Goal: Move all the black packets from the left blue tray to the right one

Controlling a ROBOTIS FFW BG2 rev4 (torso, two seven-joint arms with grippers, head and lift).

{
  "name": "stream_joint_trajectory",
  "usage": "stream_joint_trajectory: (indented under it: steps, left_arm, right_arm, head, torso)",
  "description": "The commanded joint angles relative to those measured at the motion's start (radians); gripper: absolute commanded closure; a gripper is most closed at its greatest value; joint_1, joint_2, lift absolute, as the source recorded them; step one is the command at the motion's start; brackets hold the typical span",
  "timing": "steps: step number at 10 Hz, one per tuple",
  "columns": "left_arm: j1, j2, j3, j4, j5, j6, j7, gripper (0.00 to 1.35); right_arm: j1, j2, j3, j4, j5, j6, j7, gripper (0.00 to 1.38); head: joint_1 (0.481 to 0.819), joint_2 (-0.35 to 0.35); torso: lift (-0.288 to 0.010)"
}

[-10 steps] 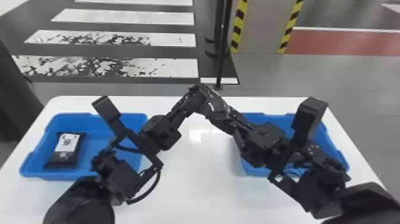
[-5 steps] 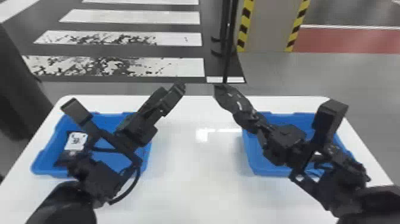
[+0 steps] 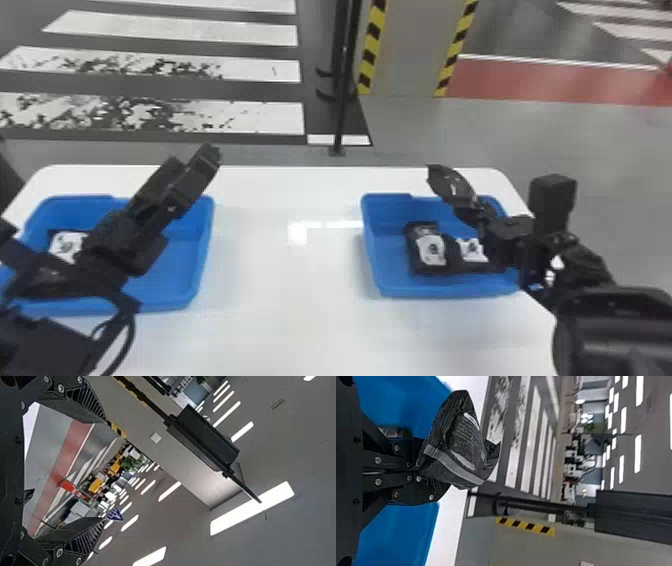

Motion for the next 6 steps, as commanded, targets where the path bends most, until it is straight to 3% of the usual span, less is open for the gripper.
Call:
stream_joint_trajectory:
  steps: [1, 2, 3, 4, 6]
  left_arm:
    - [0.048, -0.008, 0.062, -0.015, -0.033, 0.026, 0.000, 0.17]
    - [0.067, -0.013, 0.098, -0.022, -0.052, 0.043, 0.000, 0.17]
    - [0.087, -0.013, 0.131, -0.037, -0.082, 0.053, 0.000, 0.17]
    - [0.104, -0.013, 0.169, -0.059, -0.138, 0.092, 0.000, 0.17]
    - [0.112, -0.013, 0.237, -0.100, -0.268, 0.230, 0.000, 0.17]
  right_arm:
    - [-0.012, -0.009, -0.013, -0.027, 0.170, 0.138, -0.010, 0.96]
    - [-0.005, -0.009, -0.011, -0.052, 0.246, 0.180, -0.010, 0.46]
    - [0.020, -0.006, 0.005, -0.093, 0.272, 0.195, -0.010, 0.11]
    - [0.052, -0.001, 0.013, -0.155, 0.302, 0.217, -0.010, 0.08]
    - [0.167, 0.008, 0.011, -0.307, 0.212, 0.207, -0.012, 0.13]
  head:
    - [0.687, -0.185]
    - [0.695, -0.211]
    - [0.695, -0.221]
    - [0.695, -0.219]
    - [0.695, -0.183]
  torso:
    - [-0.140]
    - [-0.140]
    - [-0.140]
    - [-0.140]
    - [-0.140]
